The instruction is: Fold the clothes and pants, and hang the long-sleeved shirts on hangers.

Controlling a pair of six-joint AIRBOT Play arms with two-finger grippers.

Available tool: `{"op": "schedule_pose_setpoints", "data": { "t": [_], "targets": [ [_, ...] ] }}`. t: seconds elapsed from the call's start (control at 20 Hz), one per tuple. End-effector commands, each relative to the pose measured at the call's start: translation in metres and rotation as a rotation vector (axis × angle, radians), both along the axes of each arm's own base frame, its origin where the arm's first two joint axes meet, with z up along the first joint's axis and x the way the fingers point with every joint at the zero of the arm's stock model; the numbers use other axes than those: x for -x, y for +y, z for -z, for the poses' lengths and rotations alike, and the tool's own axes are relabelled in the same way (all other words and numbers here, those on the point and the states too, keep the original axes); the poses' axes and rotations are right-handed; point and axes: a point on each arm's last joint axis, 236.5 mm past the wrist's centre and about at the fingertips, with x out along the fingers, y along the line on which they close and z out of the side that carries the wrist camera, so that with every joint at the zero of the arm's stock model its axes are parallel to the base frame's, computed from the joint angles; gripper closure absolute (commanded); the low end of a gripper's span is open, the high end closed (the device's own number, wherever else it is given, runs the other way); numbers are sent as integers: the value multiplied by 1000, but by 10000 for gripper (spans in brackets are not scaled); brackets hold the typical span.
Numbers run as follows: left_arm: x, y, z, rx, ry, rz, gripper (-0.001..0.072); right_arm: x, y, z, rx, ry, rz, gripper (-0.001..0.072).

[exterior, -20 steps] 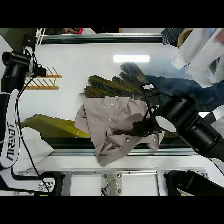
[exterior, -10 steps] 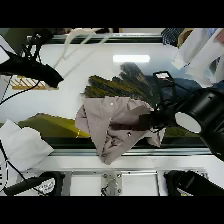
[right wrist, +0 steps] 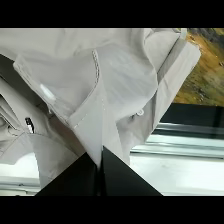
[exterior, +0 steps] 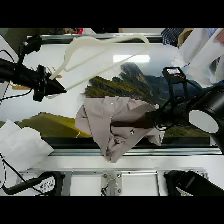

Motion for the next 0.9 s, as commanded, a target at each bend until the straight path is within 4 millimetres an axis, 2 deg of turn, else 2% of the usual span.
{"op": "schedule_pose_setpoints", "data": {
  "t": [0.0,0.25,0.4,0.6,0.85],
  "targets": [
    [21,-1,18,8,-82,189,694,4,-5,-5,10,9,10,699],
    [58,7,67,60,25,219,695,0,-31,-10,25,35,78,699],
    [74,2,92,82,72,213,695,-6,-44,-14,33,30,94,699],
    [91,-3,137,-15,126,216,694,-11,-51,-21,27,9,104,699],
    [94,-35,161,-35,136,291,694,-5,-53,-21,48,33,81,699]
  ]
}}
